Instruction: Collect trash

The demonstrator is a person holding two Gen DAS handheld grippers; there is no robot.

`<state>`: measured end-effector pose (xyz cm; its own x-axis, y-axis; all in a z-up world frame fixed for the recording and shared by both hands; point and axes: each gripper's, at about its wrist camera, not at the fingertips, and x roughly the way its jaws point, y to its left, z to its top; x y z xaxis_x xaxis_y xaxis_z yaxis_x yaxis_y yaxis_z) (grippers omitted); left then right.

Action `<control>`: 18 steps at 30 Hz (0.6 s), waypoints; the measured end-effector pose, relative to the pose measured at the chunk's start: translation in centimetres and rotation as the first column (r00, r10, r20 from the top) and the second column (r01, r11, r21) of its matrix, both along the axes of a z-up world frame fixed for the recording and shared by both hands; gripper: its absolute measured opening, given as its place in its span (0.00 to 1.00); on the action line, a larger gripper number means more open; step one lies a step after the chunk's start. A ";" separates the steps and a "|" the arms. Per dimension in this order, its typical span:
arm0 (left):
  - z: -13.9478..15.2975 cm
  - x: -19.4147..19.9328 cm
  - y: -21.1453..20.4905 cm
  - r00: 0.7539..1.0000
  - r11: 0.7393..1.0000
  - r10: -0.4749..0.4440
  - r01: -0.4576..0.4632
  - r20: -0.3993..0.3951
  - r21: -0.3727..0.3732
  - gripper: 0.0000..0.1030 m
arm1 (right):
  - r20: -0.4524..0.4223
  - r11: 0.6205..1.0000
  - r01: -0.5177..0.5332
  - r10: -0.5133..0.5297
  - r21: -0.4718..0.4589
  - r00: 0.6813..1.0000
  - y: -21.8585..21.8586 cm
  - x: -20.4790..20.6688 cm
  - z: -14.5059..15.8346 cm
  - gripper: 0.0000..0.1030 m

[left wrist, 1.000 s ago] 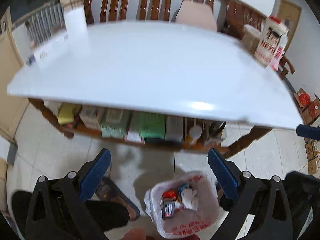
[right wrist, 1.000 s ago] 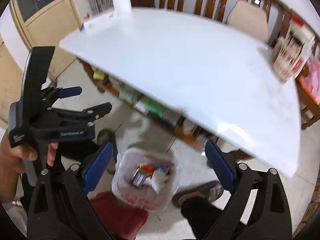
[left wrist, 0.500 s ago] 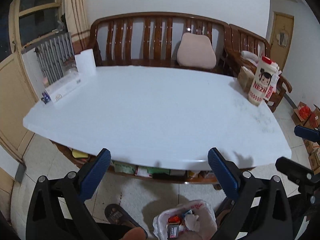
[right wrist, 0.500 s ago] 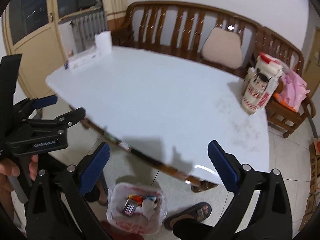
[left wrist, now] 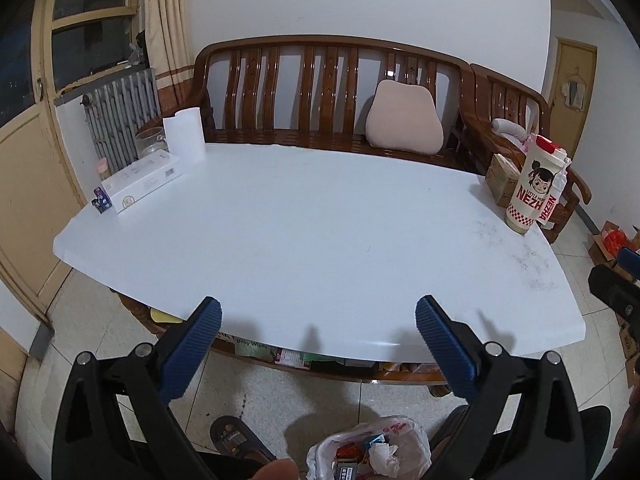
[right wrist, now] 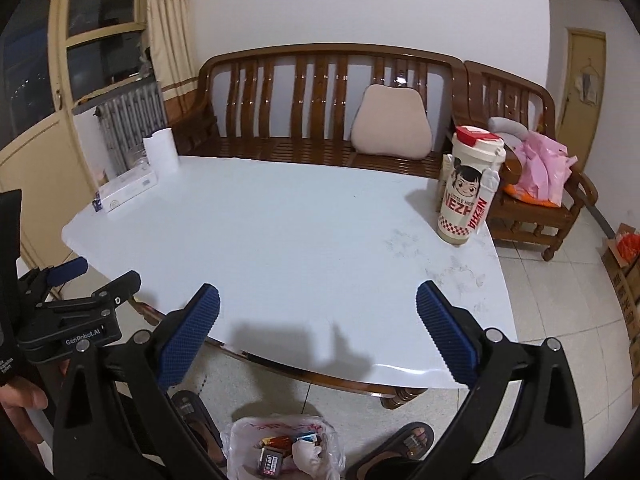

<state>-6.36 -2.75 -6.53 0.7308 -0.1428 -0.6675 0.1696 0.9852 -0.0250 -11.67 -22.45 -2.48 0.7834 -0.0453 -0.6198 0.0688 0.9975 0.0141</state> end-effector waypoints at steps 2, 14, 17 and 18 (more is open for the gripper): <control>-0.3 0.0 0.1 1.000 1.000 0.001 -0.001 0.001 0.006 0.92 | 0.003 1.000 0.011 -0.011 -0.006 1.000 0.1 0.0 -0.3 0.93; -0.5 0.0 0.6 1.000 1.000 0.004 -0.005 0.007 0.017 0.92 | -0.008 0.999 0.026 -0.026 0.020 1.000 0.1 -0.4 -1.4 0.93; -0.6 0.0 0.7 1.000 1.000 0.003 -0.003 0.004 0.017 0.92 | -0.011 1.000 0.019 -0.019 0.022 1.000 0.1 -0.3 -1.4 0.93; -0.5 0.1 0.7 1.000 1.000 0.003 -0.004 0.004 0.017 0.92 | -0.011 1.000 0.019 -0.019 0.021 1.000 0.2 -0.2 -1.4 0.93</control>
